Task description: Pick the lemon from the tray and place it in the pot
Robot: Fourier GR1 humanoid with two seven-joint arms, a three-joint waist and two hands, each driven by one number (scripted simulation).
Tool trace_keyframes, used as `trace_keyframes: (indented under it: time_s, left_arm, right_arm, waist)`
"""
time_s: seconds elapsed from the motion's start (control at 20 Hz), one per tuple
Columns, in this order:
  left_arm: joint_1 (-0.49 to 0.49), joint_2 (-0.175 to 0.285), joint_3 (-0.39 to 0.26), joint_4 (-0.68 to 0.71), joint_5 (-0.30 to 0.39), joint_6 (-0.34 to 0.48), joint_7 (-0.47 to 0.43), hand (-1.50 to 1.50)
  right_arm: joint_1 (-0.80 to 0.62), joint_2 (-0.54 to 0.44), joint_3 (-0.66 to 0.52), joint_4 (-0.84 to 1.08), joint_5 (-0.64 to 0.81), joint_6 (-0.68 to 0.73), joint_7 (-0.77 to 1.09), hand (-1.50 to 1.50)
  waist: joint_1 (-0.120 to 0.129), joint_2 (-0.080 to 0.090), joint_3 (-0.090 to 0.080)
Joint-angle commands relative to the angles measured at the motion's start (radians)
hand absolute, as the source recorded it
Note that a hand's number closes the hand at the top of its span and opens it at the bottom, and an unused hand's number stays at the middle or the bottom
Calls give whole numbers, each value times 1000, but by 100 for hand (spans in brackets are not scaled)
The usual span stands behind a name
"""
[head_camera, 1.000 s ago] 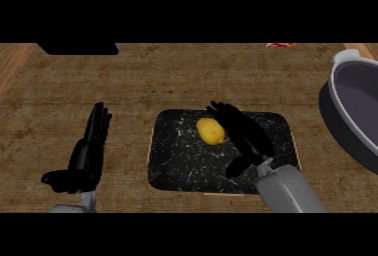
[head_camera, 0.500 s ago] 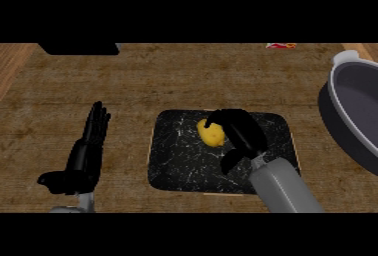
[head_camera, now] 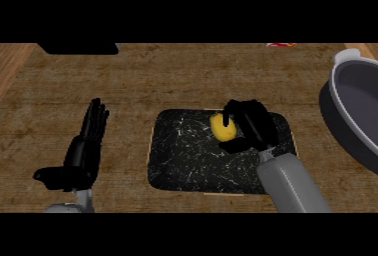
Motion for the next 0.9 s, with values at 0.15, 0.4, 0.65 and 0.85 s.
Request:
trace_keyframes:
  time_s: [0.15, 0.4, 0.65, 0.85]
  left_arm:
    - [1, 3, 10, -14, -5, 11, -11, 0]
    - [-32, 2, -7, -23, -8, -3, -8, 0]
    - [-52, -13, -54, -21, -15, -28, -5, 0]
    - [-62, -26, -79, -14, -16, -43, -14, 0]
  right_arm:
    - [-46, -126, -380, 150, -17, -33, 435, 150]
    - [-200, -246, -530, 241, 75, -72, 760, 150]
    - [-369, -376, -561, 343, 267, -111, 1039, 150]
    - [-474, -453, -541, 458, 421, -67, 1235, 150]
  waist:
    - [-43, 52, -2]
    - [35, 57, -4]
    - [118, 64, -3]
    - [156, 70, -3]
